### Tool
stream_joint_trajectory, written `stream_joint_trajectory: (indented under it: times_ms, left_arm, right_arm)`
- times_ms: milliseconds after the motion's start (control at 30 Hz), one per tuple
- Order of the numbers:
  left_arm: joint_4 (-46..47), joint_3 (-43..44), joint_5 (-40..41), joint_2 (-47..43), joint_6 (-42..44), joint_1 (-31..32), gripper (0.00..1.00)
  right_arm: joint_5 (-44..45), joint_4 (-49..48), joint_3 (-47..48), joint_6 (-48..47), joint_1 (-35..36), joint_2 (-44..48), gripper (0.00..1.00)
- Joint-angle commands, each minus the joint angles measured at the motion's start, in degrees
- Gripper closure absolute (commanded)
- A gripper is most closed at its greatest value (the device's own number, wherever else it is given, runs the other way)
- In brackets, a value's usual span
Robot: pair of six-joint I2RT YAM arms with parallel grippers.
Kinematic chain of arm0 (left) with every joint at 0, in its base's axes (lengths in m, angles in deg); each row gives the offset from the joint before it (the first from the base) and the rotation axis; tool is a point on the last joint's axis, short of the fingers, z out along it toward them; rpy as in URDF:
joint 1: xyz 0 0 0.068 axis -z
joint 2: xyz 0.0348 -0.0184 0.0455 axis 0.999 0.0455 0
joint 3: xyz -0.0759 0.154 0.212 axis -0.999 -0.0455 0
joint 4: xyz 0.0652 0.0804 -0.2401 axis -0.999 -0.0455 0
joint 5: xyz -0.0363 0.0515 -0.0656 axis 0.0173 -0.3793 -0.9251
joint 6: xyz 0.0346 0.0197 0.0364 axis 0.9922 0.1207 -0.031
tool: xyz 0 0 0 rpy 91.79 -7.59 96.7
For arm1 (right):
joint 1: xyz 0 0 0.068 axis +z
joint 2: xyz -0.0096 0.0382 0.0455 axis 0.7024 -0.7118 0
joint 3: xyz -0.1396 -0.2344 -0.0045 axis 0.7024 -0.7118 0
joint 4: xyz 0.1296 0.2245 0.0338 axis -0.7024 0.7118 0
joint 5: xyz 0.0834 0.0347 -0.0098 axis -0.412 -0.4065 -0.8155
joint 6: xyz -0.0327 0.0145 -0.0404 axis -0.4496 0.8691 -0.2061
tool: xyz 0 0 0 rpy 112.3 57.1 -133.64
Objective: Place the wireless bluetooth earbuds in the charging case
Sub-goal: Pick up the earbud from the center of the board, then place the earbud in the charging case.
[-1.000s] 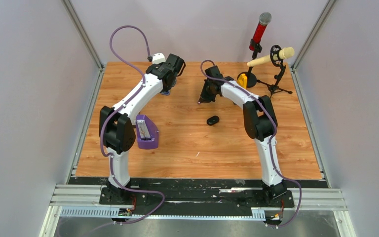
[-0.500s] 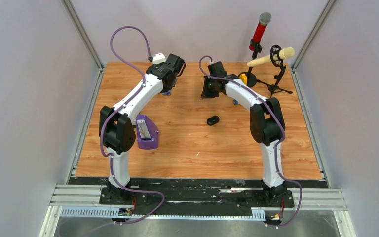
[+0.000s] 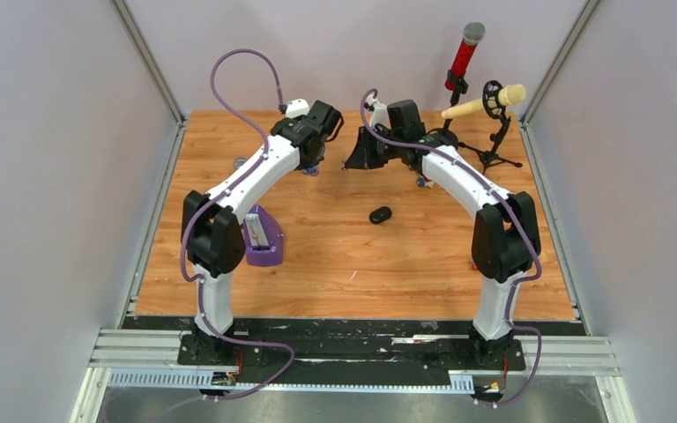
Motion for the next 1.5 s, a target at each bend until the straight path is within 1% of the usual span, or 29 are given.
stream_joint_trajectory:
  times_ms: [0, 167, 400, 633, 800, 1467]
  left_arm:
    - [0.3, 3.0, 0.4, -0.5, -0.2, 1.0, 1.0]
    - [0.8, 3.0, -0.5, -0.6, 0.2, 1.7, 1.0]
    - [1.5, 2.8, -2.0, -0.9, 1.1, 2.5, 1.0]
    - [1.7, 3.1, -3.5, -0.7, 1.6, 3.4, 1.0]
    - [1.4, 3.5, -3.7, -0.7, 1.8, 3.6, 1.0]
    - [2.0, 3.4, -6.1, -1.8, 2.6, 3.8, 1.0]
  right_arm:
    - [-12.7, -4.3, -1.6, 0.4, -0.2, 3.2, 1.0]
    - [-18.7, -5.3, -0.8, 3.6, -0.2, 3.3, 1.0]
    - [-22.3, -5.5, 1.9, 6.9, -0.1, 1.5, 1.0]
    - [-22.1, -5.2, 4.0, 7.1, 0.2, -1.3, 1.0]
    - [-19.6, -3.3, 4.9, 5.7, 0.3, -3.0, 1.0]
    - [-16.8, -1.3, 6.7, 4.5, 1.1, -5.8, 1.0]
